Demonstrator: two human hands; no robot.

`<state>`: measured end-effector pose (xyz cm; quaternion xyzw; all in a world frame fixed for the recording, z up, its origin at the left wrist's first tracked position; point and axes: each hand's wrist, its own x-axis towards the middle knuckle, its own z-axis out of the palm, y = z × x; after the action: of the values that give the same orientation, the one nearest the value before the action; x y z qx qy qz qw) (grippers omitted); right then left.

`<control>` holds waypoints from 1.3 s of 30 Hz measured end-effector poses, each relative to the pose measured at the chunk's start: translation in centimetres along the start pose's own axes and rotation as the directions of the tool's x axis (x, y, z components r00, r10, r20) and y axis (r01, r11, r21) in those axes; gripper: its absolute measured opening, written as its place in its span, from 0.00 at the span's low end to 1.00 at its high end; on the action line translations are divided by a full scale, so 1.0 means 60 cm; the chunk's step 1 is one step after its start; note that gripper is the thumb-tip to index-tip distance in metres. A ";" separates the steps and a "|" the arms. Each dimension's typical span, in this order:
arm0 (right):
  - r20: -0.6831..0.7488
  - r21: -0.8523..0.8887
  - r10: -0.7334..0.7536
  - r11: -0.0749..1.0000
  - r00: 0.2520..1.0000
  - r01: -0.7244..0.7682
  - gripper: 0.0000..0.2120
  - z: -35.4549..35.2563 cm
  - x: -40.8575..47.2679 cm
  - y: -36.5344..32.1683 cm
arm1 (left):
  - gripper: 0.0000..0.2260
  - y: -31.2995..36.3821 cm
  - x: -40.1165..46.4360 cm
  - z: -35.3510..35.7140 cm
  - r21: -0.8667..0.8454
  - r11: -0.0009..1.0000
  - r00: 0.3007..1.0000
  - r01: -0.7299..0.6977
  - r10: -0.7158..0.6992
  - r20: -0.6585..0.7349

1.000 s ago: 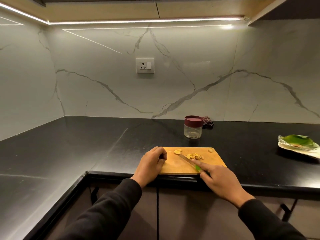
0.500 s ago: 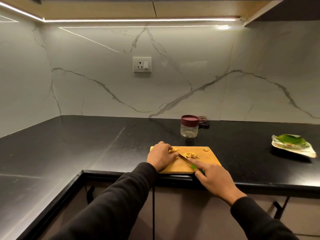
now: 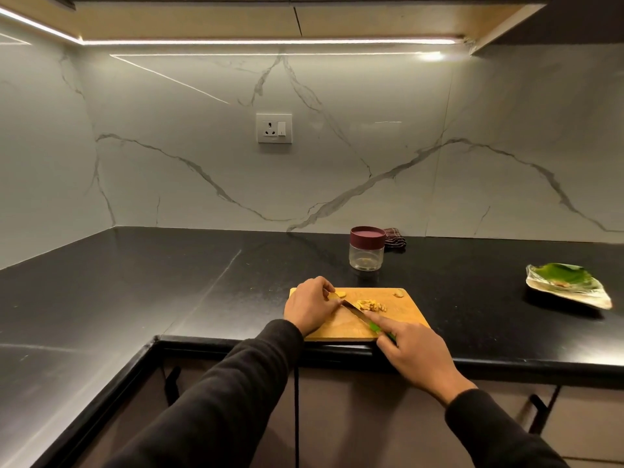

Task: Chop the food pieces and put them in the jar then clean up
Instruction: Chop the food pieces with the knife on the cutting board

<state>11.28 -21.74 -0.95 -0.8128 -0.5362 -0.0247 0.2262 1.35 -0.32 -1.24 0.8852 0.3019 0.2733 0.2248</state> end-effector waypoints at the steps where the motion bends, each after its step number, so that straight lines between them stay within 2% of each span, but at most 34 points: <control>1: -0.001 0.000 -0.001 1.000 1.000 0.001 0.21 0.000 0.000 0.000 | 0.13 -0.001 -0.002 -0.002 -0.024 1.000 1.000 -0.005 0.005 -0.003; 7: -0.007 0.000 0.001 1.000 1.000 -0.001 0.21 0.000 -0.001 -0.001 | 0.08 -0.009 -0.014 -0.021 -0.094 0.993 0.997 -0.072 0.071 -0.016; 11: -0.015 -0.003 0.006 1.000 1.000 -0.006 0.22 0.001 -0.001 -0.002 | 0.09 -0.015 -0.030 -0.037 -0.104 0.972 0.976 -0.210 0.202 -0.077; 14: -0.018 -0.011 0.008 1.000 1.000 -0.008 0.22 -0.001 -0.002 -0.004 | 0.06 -0.017 -0.044 -0.037 -0.075 0.957 0.960 -0.279 0.278 -0.025; 21: -0.022 -0.045 0.023 0.999 0.999 -0.024 0.22 -0.004 -0.013 -0.019 | 0.03 -0.027 -0.052 -0.031 -0.084 0.950 0.952 -0.300 0.303 0.032; 30: 0.004 -0.081 0.025 0.996 1.000 -0.025 0.26 -0.001 -0.030 -0.066 | 0.04 -0.022 -0.057 -0.035 -0.042 0.954 0.955 -0.297 0.298 0.007; 35: 0.026 -0.095 0.048 0.994 0.999 -0.046 0.28 0.000 -0.030 -0.081 | 0.03 -0.015 -0.054 -0.042 0.010 0.935 0.933 -0.355 0.354 0.068; 39: 0.082 -0.092 0.052 0.995 0.995 -0.044 0.29 -0.003 -0.029 -0.089 | 0.04 0.002 -0.033 -0.068 0.126 0.894 0.890 -0.430 0.397 0.224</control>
<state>5.90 -21.59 0.56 -0.8352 -0.5240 -0.0091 0.1668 -2.48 -0.75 1.18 0.9674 0.1054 0.2011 0.1120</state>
